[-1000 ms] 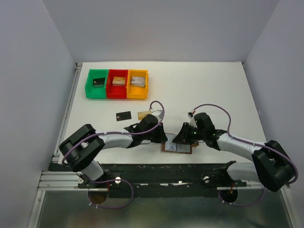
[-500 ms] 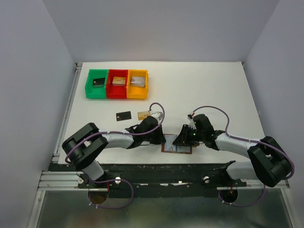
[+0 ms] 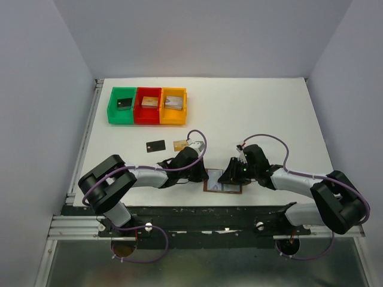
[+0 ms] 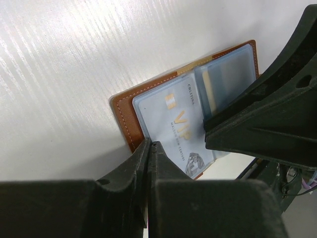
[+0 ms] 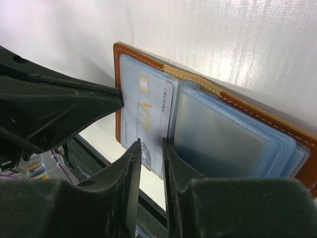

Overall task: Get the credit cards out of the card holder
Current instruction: Remove the credit card from the card holder.

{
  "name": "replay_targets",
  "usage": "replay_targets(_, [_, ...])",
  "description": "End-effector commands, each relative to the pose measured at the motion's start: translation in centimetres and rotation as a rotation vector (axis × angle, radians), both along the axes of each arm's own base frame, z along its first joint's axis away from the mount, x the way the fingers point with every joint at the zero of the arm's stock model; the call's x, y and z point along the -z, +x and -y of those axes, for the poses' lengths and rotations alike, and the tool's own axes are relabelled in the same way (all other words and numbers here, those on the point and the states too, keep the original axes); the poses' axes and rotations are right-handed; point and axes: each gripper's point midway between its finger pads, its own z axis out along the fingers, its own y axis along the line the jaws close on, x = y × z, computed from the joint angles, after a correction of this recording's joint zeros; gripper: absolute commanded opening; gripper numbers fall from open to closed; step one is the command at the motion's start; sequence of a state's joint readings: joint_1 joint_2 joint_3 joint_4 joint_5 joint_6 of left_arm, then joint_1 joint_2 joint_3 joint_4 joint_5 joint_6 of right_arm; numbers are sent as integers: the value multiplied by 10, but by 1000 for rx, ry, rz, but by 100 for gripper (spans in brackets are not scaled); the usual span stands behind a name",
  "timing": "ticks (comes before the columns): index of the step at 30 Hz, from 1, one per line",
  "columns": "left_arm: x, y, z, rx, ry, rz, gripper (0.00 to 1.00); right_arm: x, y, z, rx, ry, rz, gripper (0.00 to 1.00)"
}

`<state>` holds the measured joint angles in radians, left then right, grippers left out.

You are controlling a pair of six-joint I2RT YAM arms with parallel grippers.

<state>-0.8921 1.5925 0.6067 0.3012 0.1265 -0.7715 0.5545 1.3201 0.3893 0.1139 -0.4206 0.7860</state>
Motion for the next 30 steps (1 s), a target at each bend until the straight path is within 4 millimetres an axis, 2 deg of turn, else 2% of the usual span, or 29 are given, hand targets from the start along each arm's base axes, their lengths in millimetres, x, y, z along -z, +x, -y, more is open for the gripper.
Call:
replay_targets(1, [25,-9,-15,-11,75,-38,12,9,-1,10,32,-41,2,32])
replay_targets(12, [30,-11,-18,-15,84,-44,10,12,-1,12,34,-50,1,39])
replay_targets(22, [32,-12,-21,-12,98,-43,9,13,-2,17,47,-73,7,41])
replay_targets(30, [31,-12,-20,-10,93,-42,9,6,-3,11,18,-29,32,42])
